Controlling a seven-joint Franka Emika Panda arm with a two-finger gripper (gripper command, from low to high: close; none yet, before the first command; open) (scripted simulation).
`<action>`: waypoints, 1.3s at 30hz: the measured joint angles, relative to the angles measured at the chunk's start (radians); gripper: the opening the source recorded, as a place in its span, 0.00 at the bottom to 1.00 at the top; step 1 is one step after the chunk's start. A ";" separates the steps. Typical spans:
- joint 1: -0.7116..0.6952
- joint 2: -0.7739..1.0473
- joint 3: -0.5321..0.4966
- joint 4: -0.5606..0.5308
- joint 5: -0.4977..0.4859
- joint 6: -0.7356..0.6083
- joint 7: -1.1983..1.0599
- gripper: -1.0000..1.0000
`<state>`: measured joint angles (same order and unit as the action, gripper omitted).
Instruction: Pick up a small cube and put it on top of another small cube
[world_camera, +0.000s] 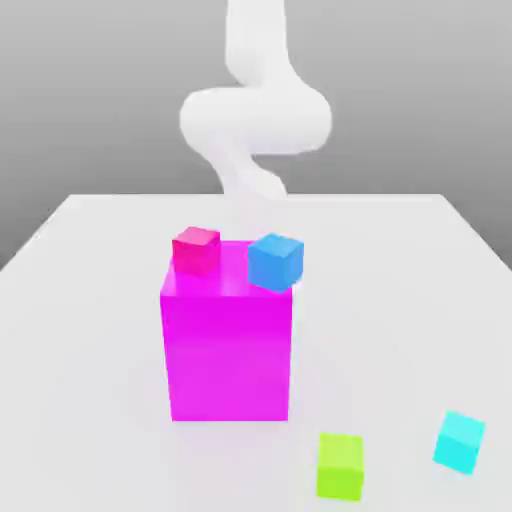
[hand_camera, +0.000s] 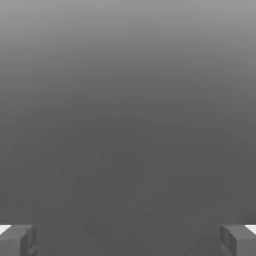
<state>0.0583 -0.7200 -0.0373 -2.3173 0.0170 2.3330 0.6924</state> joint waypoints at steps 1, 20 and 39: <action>0.026 0.034 -0.017 -0.007 0.007 0.014 -0.046 0.50; 0.327 0.644 -0.161 -0.137 0.177 0.261 -0.891 0.50; 0.309 1.112 -0.079 -0.174 0.151 0.544 -1.249 0.00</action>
<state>0.3677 0.3923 -0.1162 -2.4917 0.1680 2.8769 -0.5567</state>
